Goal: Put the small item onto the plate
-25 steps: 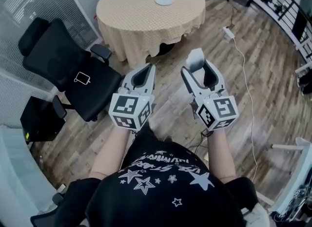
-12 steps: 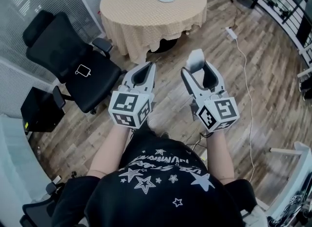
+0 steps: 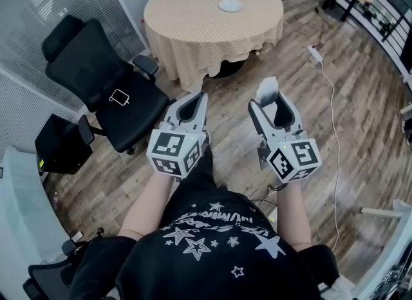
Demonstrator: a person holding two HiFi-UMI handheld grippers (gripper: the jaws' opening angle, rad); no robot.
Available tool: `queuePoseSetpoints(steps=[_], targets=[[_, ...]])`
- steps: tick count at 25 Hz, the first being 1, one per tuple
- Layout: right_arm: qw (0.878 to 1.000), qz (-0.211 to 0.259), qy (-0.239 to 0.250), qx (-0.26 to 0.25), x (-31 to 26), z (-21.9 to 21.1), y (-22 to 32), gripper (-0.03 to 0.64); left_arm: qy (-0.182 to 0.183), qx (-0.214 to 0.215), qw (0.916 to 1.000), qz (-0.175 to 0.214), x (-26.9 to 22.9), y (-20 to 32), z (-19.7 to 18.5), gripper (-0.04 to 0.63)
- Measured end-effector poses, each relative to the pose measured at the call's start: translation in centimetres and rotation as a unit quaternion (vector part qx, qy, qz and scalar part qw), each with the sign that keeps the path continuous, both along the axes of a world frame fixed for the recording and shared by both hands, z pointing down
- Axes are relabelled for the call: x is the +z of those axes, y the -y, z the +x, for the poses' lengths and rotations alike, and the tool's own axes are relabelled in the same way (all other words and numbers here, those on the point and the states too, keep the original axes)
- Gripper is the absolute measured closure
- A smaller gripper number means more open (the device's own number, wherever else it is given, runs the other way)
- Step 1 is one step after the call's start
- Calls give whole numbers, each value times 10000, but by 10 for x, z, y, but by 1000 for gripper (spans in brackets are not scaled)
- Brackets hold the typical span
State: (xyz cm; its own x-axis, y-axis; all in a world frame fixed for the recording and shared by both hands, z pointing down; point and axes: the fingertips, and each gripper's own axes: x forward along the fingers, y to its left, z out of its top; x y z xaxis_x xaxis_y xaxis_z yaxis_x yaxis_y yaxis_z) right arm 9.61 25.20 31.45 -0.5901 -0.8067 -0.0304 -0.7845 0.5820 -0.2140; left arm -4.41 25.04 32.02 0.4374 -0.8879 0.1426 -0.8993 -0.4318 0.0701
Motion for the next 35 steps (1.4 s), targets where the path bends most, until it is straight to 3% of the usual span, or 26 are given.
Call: queuePoseSetpoints(steps=[8, 17, 28, 35], targets=[[9994, -82, -221, 253, 14, 6, 46, 316, -130, 287, 9995, -7, 15, 60, 7, 591], [9976, -192, -334, 576, 23, 22, 135, 316, -240, 524, 9983, -78, 30, 160, 15, 591], [9954, -496, -278, 777, 34, -2, 278, 316, 24, 730, 9967, -344, 49, 308, -6, 591], [9945, -640, -296, 777, 41, -34, 369, 316, -18, 761, 9957, -521, 62, 390, -35, 591]])
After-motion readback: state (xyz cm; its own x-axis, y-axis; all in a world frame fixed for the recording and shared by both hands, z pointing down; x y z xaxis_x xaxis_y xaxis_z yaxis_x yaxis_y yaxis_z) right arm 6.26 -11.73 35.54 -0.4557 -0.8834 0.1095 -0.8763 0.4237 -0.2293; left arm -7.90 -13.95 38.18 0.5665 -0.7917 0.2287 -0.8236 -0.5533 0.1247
